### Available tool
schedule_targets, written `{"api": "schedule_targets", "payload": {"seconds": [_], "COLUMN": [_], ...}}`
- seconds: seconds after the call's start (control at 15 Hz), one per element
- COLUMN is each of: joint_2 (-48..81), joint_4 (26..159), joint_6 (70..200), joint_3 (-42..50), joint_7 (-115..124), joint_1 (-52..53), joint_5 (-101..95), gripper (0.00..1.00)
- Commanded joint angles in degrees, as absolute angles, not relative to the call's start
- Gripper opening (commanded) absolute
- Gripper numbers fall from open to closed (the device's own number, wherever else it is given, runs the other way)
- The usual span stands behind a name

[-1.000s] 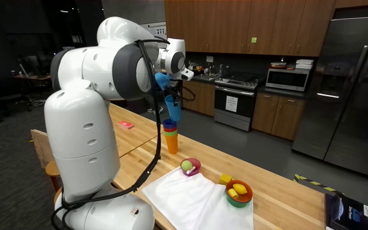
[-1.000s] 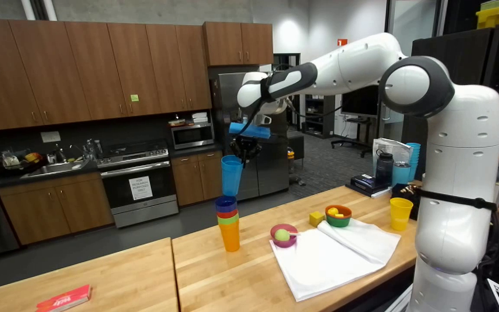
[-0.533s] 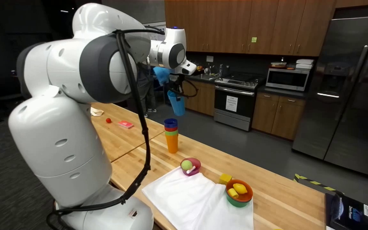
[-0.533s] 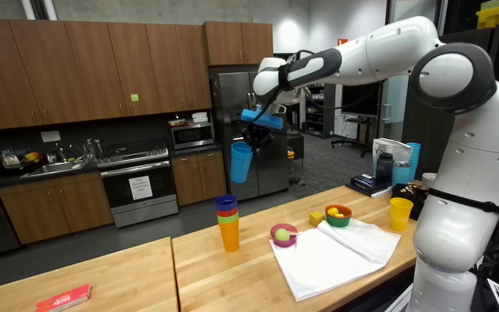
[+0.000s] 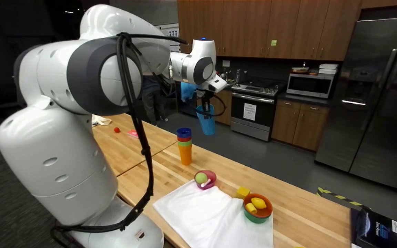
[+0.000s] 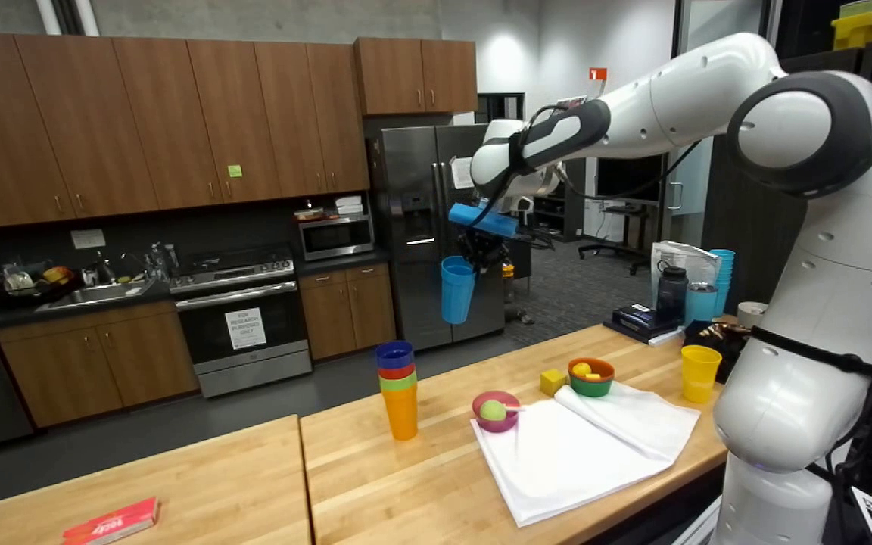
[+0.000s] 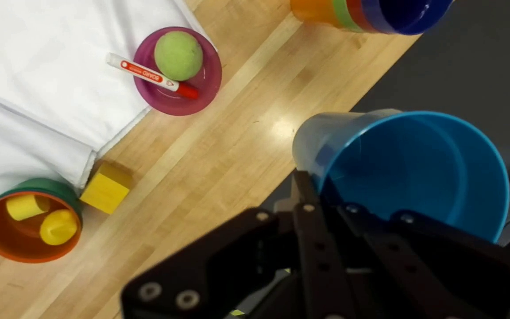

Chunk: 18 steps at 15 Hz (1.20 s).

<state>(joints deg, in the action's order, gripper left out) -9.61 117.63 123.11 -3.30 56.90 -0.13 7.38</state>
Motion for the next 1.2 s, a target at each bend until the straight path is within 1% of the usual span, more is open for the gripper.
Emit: {"api": "schedule_targets", "payload": {"seconds": [0.0,0.53,1.13], "joint_2": [-11.27,-11.11,-7.01], "joint_4": [122.24,129.23,133.33], "joint_6": [125.95,132.66,137.74], "joint_3": [-2.47,-0.7,2.6], "joint_7": [60.83,66.81,70.46], "joint_1": [-1.56,-4.24,-7.17], "joint_5": [7.89,7.17,7.66], "gripper": [0.01,0.01,0.01]}}
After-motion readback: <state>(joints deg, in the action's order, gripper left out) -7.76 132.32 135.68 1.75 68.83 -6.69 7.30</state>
